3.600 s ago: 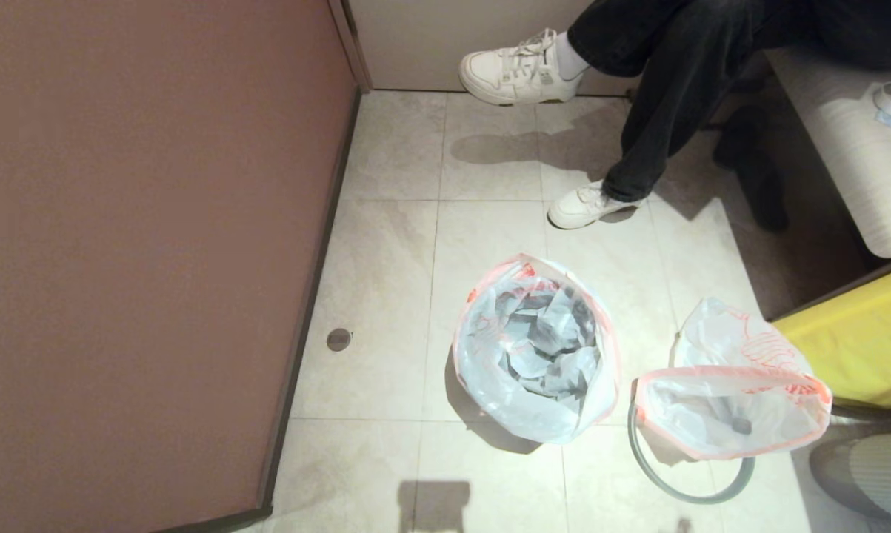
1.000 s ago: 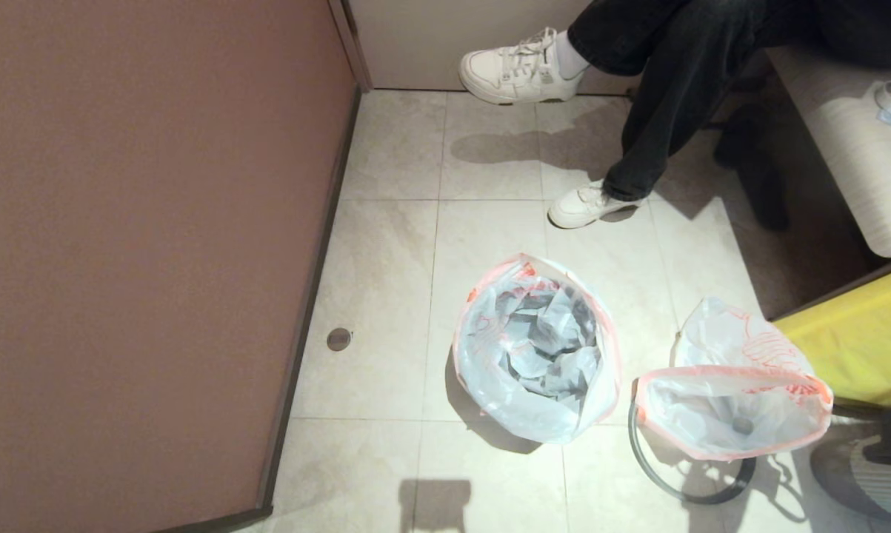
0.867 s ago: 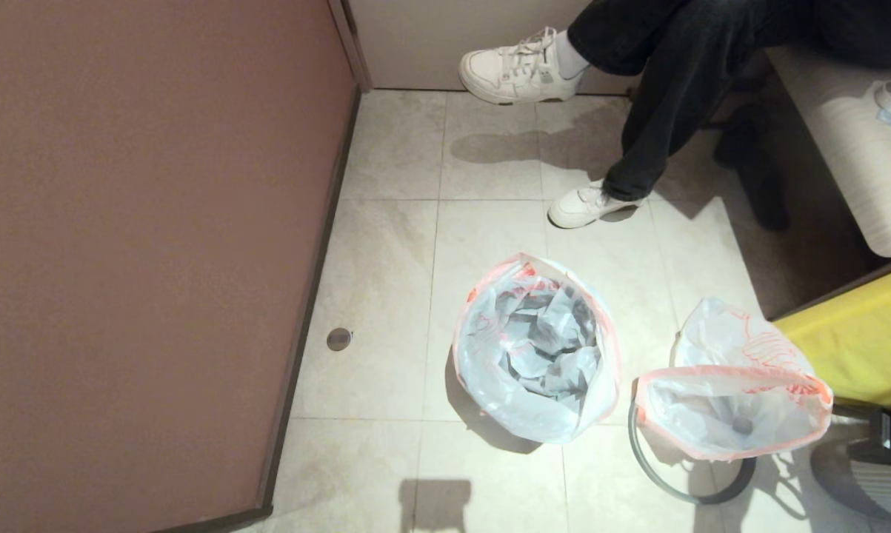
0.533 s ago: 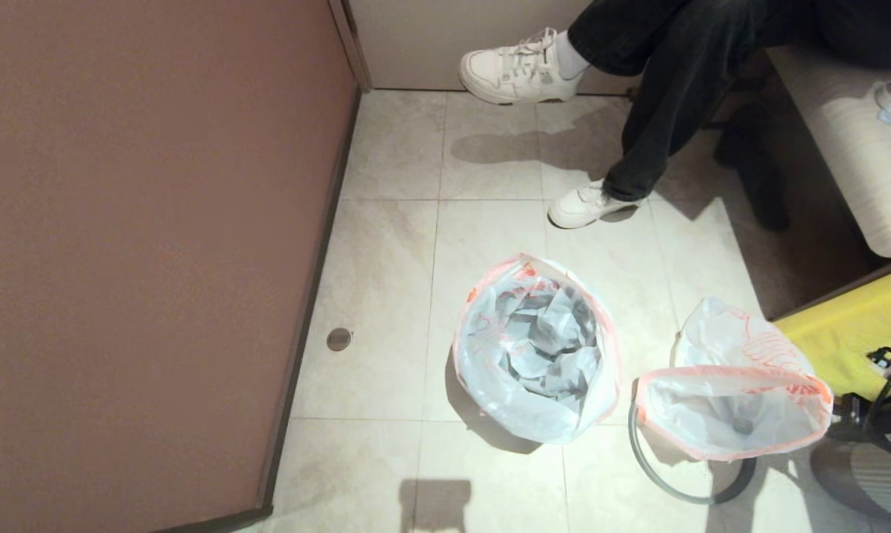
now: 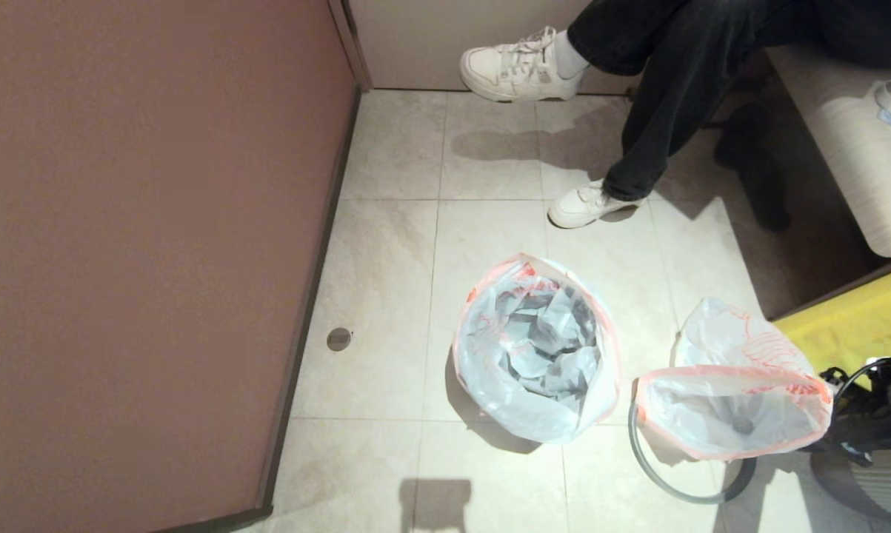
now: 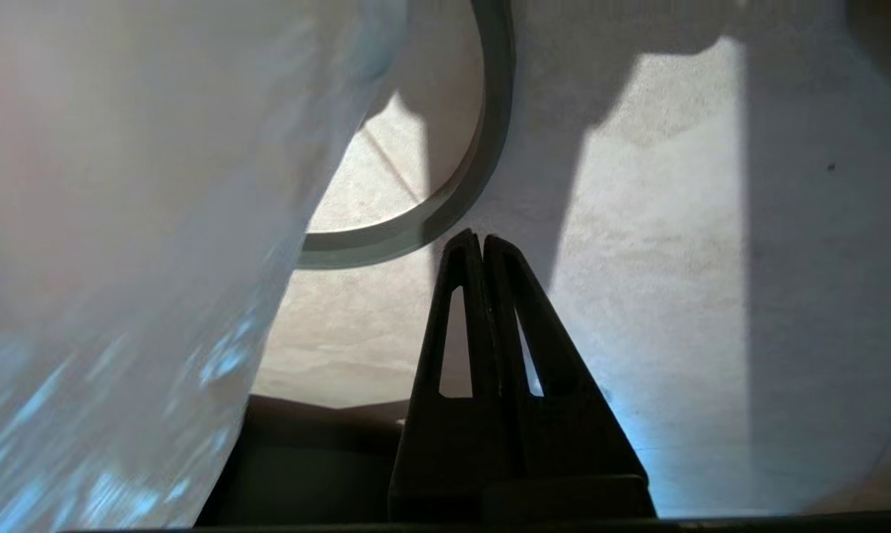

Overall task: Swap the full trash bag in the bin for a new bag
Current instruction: Place the trash can ring on the trash can

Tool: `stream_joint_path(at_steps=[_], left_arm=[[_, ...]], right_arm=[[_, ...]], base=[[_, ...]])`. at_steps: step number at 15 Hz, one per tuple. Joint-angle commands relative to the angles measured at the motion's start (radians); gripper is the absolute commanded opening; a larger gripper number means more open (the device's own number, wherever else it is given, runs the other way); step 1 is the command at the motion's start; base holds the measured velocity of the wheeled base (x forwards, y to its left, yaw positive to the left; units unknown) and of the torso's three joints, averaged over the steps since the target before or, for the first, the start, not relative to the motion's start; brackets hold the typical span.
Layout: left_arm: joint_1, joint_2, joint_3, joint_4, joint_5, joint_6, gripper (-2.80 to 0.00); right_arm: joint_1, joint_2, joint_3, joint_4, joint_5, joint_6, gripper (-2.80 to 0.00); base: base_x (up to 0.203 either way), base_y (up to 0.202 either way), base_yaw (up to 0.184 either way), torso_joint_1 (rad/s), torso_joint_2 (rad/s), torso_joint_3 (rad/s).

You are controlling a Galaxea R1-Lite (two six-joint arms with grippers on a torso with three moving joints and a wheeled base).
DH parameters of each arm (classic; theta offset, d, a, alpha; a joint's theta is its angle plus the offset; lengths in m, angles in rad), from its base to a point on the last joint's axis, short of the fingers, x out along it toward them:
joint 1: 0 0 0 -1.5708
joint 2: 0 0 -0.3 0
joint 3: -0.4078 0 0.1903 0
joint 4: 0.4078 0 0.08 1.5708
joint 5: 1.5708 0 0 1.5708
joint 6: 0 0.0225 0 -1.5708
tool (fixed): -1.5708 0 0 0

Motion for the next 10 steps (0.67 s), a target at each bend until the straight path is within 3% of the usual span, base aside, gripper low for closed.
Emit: stream_joint_path(at_steps=[1, 7, 8, 10], left_arm=[[0.000, 0.000, 0.000, 0.002, 0.000, 0.000, -2.80], [0.000, 0.000, 0.000, 0.002, 0.000, 0.000, -2.80], [0.000, 0.000, 0.000, 0.002, 0.000, 0.000, -2.80], [0.000, 0.000, 0.000, 0.002, 0.000, 0.000, -2.80]], right_arm=[[0.032, 0.098, -0.043, -0.002, -0.022, -0.004, -2.80], [0.081, 0.233, -0.146, -0.038, -0.045, 0.002, -2.80], [0.081, 0.236, -0.150, -0.047, -0.046, 0.002, 0.00], [0.081, 0.247, -0.151, -0.079, -0.051, -0.005, 0.00]], base=[[0.000, 0.000, 0.000, 0.000, 0.00, 0.000], [0.000, 0.000, 0.000, 0.000, 0.00, 0.000], [0.000, 0.000, 0.000, 0.000, 0.00, 0.000], [0.000, 0.000, 0.000, 0.000, 0.00, 0.000]])
